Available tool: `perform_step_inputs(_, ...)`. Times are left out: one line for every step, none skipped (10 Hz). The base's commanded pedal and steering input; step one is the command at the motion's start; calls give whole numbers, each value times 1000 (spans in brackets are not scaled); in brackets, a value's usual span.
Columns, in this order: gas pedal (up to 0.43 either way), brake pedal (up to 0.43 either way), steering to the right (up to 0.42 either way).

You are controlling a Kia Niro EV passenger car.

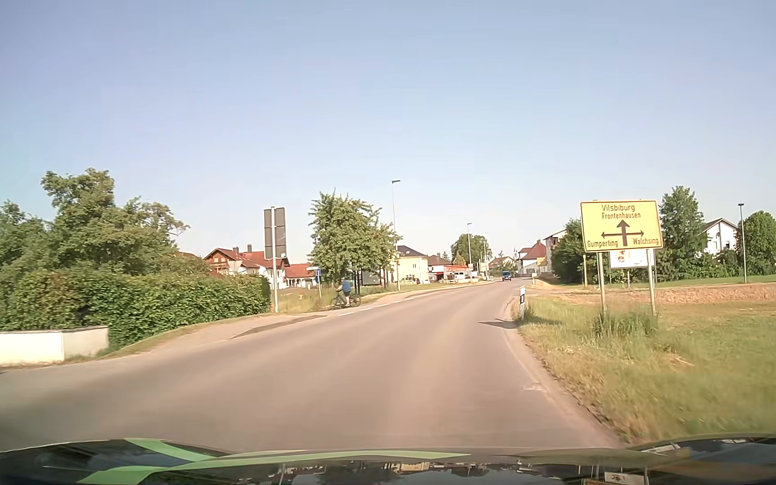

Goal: Follow the waypoints while adhering to traffic rules and regulations

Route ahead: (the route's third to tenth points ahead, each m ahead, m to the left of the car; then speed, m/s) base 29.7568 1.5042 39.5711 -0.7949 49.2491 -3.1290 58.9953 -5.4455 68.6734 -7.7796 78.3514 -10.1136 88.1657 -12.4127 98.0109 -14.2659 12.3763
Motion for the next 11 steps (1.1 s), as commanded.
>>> perform_step_inputs(150,0,26)
perform_step_inputs(138,0,27)
perform_step_inputs(138,0,28)
perform_step_inputs(138,0,29)
perform_step_inputs(138,0,29)
perform_step_inputs(138,0,31)
perform_step_inputs(138,0,36)
perform_step_inputs(150,0,36)
perform_step_inputs(150,0,36)
perform_step_inputs(150,0,36)
perform_step_inputs(150,0,36)
